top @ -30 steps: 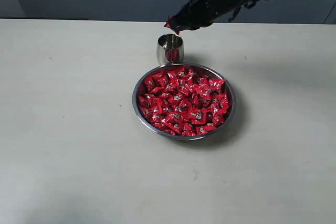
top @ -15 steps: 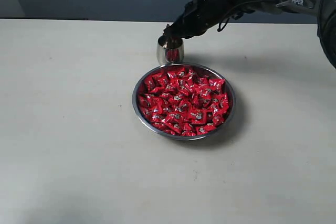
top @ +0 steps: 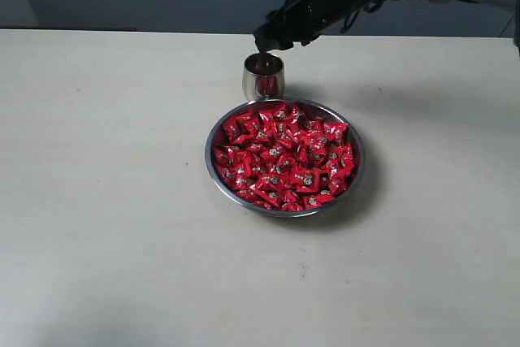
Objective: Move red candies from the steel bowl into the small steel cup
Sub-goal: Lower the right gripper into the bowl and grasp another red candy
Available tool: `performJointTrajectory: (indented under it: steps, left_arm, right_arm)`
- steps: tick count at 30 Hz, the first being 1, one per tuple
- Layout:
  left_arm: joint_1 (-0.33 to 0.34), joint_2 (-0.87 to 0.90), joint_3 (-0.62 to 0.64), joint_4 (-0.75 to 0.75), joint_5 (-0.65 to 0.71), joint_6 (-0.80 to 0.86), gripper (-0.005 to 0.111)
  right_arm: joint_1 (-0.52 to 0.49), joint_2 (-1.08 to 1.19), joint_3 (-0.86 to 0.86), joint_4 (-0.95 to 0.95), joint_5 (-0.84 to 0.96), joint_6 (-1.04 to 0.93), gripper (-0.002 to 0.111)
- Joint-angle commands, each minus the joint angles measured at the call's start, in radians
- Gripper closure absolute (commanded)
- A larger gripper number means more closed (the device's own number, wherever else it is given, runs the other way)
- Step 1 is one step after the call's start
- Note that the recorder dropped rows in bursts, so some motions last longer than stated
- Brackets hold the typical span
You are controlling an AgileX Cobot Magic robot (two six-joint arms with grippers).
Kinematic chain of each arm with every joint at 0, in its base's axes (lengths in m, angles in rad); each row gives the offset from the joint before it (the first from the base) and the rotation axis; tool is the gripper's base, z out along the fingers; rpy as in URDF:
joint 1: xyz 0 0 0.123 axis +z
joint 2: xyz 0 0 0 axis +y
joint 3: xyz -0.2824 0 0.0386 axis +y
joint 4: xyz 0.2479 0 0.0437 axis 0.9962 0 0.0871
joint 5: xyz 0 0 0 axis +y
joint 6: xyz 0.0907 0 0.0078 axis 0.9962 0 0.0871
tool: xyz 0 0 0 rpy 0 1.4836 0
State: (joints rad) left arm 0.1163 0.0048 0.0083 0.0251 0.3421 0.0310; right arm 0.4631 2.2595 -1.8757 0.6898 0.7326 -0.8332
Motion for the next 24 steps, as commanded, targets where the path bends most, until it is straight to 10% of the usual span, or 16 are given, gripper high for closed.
performJointTrajectory:
  steps: [1,24]
  left_arm:
    - [-0.008,-0.005,-0.008,0.002,-0.005,-0.002,0.106]
    - [-0.008,-0.005,-0.008,0.002,-0.005,-0.002,0.106]
  right_arm:
    - [-0.004,-0.058,-0.008,-0.001,0.16,0.026,0.067]
    - [0.188,-0.067,0.137,-0.508,0.138,0.388,0.067]
